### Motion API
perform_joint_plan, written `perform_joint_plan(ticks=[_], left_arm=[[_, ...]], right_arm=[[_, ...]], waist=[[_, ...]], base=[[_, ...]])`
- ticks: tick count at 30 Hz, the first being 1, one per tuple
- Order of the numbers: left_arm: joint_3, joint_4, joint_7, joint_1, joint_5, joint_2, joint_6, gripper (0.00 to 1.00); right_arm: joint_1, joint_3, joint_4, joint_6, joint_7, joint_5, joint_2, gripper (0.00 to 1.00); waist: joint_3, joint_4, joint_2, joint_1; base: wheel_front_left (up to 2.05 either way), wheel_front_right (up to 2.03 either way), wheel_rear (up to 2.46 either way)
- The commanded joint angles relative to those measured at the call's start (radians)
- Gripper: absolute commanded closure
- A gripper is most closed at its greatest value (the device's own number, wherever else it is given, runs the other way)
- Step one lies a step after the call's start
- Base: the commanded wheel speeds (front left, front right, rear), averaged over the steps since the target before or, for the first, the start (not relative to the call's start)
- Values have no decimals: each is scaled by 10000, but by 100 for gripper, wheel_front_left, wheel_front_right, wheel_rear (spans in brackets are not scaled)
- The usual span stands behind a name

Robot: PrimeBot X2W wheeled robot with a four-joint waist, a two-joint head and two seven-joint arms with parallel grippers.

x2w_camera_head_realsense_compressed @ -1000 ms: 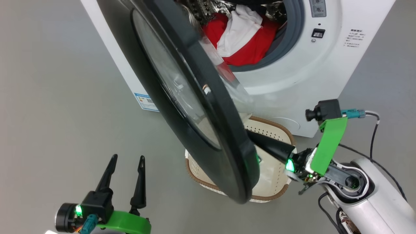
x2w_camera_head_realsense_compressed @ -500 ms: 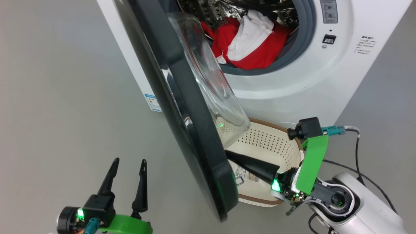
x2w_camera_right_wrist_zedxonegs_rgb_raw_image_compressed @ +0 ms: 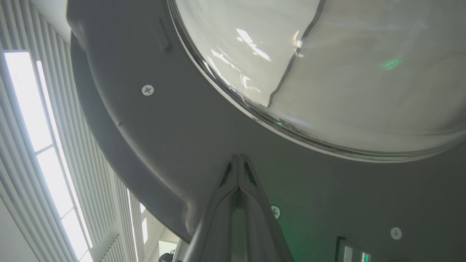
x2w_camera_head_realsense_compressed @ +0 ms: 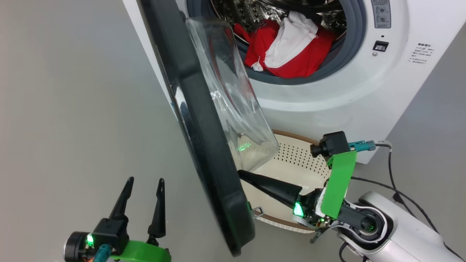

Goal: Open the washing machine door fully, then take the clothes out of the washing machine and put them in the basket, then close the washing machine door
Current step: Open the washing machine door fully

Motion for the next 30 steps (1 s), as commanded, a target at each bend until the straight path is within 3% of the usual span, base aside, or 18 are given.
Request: perform_joint_plan(ticks=[1,16,24,26,27,28,29,30], left_arm=[[320,-294,-93,-22,-86,163,82,0],[320,-352,-93,-42,-180,142,139,0],[379,-399,-93,-70,-211,137,102,0],[393,-406,-93,-82,-219,136,93,0],[396,-408,-93,-88,-223,135,89,0],[396,-411,-93,-96,-227,134,85,0],[396,-415,-93,-103,-234,133,80,0],[396,-419,-93,-108,-238,133,72,0]], right_arm=[[-217,308,-416,17,-170,194,108,100],[-1039,1533,-864,17,-1112,915,-461,100],[-1459,2194,-789,17,-2434,-212,-1058,100],[-1539,2393,-711,17,-2833,-662,-1184,88],[-1606,2514,-628,17,-3068,-1008,-1275,78],[-1612,2616,-600,17,-3253,-1201,-1298,60],[-1636,2690,-572,17,-3477,-1435,-1348,55],[-1659,2790,-532,17,-3681,-1704,-1405,37]], waist=[[20,29,0,0],[99,57,0,0],[162,-146,0,0],[182,-193,0,0],[190,-214,0,0],[197,-233,0,0],[202,-252,0,0],[207,-268,0,0]], base=[[0,0,0],[0,0,0],[0,0,0],[0,0,0],[0,0,0],[0,0,0],[0,0,0],[0,0,0]])
